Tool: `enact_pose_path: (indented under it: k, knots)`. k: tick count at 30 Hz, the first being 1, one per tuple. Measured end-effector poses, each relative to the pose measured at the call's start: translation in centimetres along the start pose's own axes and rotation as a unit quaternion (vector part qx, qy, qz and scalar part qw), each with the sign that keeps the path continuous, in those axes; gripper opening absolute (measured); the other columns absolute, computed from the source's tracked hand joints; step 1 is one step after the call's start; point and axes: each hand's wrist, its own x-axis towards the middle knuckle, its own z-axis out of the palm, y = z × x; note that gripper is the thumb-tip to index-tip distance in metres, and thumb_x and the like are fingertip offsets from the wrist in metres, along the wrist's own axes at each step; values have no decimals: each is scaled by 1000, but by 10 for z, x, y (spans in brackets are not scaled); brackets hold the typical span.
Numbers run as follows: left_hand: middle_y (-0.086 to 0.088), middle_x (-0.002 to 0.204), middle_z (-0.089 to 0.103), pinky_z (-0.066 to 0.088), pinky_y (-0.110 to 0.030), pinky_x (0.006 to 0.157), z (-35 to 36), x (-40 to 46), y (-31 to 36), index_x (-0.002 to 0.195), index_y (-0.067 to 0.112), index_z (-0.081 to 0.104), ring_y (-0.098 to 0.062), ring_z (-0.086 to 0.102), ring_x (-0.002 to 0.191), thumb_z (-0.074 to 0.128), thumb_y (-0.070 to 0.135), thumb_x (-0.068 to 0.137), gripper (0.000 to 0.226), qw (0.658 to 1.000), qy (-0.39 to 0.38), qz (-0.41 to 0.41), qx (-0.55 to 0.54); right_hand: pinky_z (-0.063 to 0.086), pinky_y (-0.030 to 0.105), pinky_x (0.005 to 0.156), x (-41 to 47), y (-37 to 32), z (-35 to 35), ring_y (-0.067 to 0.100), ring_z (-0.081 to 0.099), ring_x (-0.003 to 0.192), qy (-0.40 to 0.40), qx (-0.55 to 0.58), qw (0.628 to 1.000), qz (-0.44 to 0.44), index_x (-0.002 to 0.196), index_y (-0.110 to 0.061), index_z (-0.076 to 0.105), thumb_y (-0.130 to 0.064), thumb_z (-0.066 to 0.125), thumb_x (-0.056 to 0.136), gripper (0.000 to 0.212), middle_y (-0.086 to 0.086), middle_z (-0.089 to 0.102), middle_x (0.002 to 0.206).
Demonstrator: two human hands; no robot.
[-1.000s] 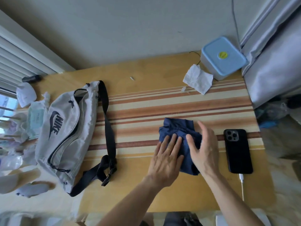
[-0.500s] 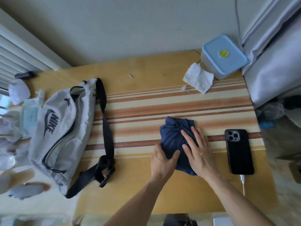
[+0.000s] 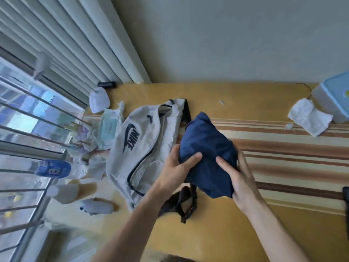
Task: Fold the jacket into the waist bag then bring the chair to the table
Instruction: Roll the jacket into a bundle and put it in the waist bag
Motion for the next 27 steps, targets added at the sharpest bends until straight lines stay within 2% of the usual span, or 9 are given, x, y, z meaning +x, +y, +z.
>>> enact_pose_path:
  k: [2, 4, 6, 8, 12, 14, 17, 22, 27]
  knots:
    - [10, 97, 71, 53, -27, 76, -49, 5, 6, 101, 21, 64, -3, 65, 91, 56, 61, 94, 41, 975, 75, 60, 199, 56, 54, 98, 11, 0, 40, 17, 71, 114, 16, -24, 1000, -10, 124, -46, 64, -38, 84, 77, 52, -10, 73, 125]
    - [6, 118, 61, 45, -36, 93, -98, 16, -1, 103, 26, 65, -14, 53, 113, 41, 49, 102, 33, 839, 146, 117, 510, 56, 52, 98, 21, 3, 69, 18, 70, 114, 61, -75, 995, -34, 119, -41, 67, -34, 83, 79, 44, -9, 73, 123]
    - [-9, 154, 34, 32, -44, 113, -133, 27, -13, 120, 31, 64, -33, 28, 142, 44, 37, 100, 29, 737, 119, 42, 664, 58, 48, 96, 30, 8, 89, 17, 68, 113, 97, -124, 986, -47, 118, -40, 66, -30, 82, 82, 40, -12, 72, 121]
    - [-15, 160, 26, 33, -47, 115, -154, 35, -22, 131, 29, 60, -37, 26, 146, 45, 25, 96, 39, 707, 57, -35, 704, 59, 45, 93, 37, 13, 103, 14, 69, 110, 116, -140, 982, -41, 116, -40, 65, -29, 82, 83, 39, -14, 71, 119]
    - [-8, 131, 57, 53, -43, 80, -181, 36, -22, 119, 11, 62, -34, 65, 99, 51, 5, 89, 33, 784, 141, 50, 603, 59, 31, 82, 52, 19, 133, 6, 70, 100, 131, -169, 976, -32, 105, -51, 66, -32, 83, 80, 36, -21, 71, 112]
    - [-4, 138, 57, 48, -35, 88, -191, 25, -18, 131, 13, 60, -30, 65, 109, 56, 5, 89, 43, 816, 191, 97, 537, 57, 29, 81, 64, 23, 153, 4, 69, 97, 137, -176, 974, -30, 98, -53, 65, -32, 82, 80, 33, -21, 71, 109]
    - [0, 146, 54, 49, -35, 93, -202, 3, -11, 139, 17, 58, -25, 62, 119, 51, -1, 89, 53, 850, 226, 140, 454, 51, 38, 99, 88, 38, 191, 12, 63, 111, 126, -200, 972, -20, 117, -44, 62, -32, 77, 81, 41, -16, 66, 121]
    - [0, 145, 53, 55, -38, 85, -213, -11, -7, 139, 17, 58, -27, 69, 97, 53, -11, 84, 62, 863, 195, 194, 423, 46, 21, 93, 117, 63, 266, 5, 56, 112, -16, -258, 966, -24, 127, -48, 49, -22, 68, 90, 49, -30, 58, 118]
    - [0, 147, 54, 54, -35, 93, -224, -8, -14, 141, 16, 58, -23, 67, 113, 52, -12, 87, 61, 870, 162, 208, 416, 51, 41, 90, 102, 79, 278, 37, 62, 120, -143, -505, 851, -29, 155, -20, 14, -40, 58, 97, 76, 18, 59, 140]
